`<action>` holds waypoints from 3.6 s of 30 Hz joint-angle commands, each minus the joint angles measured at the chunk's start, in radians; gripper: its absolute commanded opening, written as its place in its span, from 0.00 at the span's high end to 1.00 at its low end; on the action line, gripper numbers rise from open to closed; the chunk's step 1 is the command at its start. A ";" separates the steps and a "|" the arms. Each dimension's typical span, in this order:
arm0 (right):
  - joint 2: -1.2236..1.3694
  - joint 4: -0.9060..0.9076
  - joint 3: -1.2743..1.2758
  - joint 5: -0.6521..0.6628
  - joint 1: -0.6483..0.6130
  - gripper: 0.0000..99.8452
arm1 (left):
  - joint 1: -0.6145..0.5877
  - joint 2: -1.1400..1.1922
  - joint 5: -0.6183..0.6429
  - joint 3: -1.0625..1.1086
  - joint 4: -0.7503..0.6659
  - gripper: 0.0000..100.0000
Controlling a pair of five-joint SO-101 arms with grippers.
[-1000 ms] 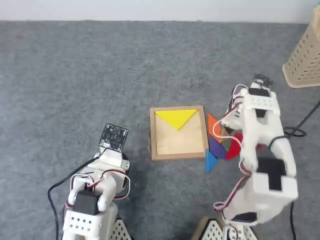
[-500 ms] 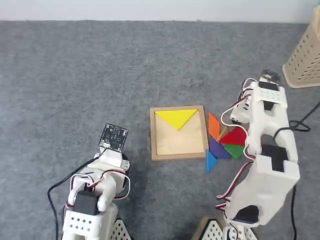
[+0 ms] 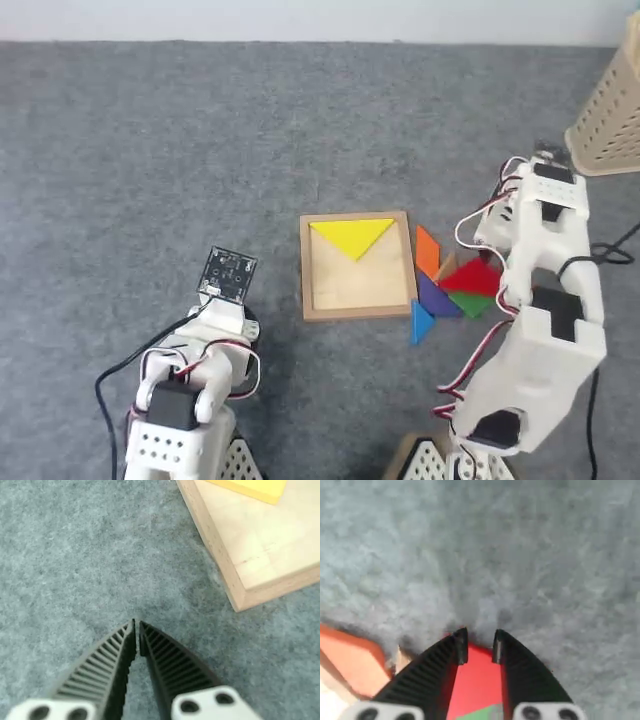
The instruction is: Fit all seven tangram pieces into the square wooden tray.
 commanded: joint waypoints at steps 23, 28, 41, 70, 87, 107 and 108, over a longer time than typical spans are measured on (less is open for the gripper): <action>-0.056 -0.015 0.123 0.095 -0.048 0.86 | -0.003 -0.020 0.008 -0.018 0.006 0.99; 0.102 0.068 -0.135 0.138 0.013 0.86 | -0.003 -0.020 0.008 -0.018 0.006 0.99; 0.262 0.268 -0.569 0.210 0.036 0.86 | -0.003 -0.020 0.008 -0.018 0.006 0.99; -0.642 0.039 0.571 1.304 -0.196 0.75 | -0.003 -0.020 0.008 -0.018 0.006 0.99; -0.355 -0.166 0.473 1.177 -0.188 0.75 | -0.003 -0.020 0.008 -0.018 0.006 0.99; -0.096 -0.176 0.152 0.847 -0.131 0.71 | -0.003 -0.020 0.008 -0.018 0.006 0.99; -0.082 -0.176 0.140 0.850 -0.125 0.71 | -0.003 -0.020 0.008 -0.018 0.006 0.99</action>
